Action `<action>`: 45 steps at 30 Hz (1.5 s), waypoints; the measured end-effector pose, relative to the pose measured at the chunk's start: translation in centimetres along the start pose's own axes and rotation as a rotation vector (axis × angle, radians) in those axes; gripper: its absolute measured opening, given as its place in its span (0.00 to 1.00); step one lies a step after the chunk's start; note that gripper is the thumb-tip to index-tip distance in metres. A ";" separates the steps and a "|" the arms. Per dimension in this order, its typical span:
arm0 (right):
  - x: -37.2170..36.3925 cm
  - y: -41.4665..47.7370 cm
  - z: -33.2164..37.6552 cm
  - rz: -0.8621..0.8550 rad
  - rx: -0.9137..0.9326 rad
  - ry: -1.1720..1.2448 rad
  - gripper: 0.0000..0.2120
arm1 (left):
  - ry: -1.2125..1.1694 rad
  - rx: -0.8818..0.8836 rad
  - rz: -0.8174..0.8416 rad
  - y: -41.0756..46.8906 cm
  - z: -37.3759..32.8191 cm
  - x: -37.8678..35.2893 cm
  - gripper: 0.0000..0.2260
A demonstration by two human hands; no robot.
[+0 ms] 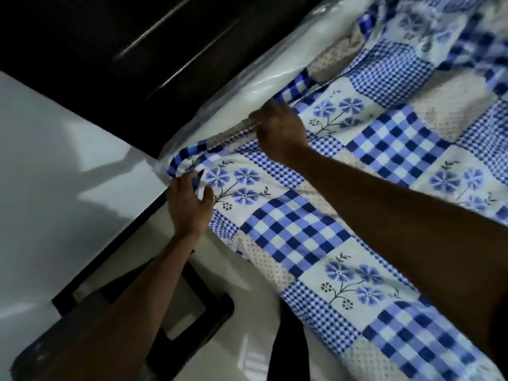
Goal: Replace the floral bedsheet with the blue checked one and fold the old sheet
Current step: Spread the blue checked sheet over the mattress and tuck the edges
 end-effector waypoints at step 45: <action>0.8 8.3 -7.0 -0.256 -0.093 0.149 0.14 | -0.034 -0.235 -0.258 7.4 0.3 1.0 0.09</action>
Point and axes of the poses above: each hand's wrist, its own y-axis towards the middle knuckle, its own x-axis out of the back of the hand, z = x × y, the point moved 2 cm from there along y, towards the middle knuckle, and after that the axes turned 1 degree about x, right-handed, at the moved point
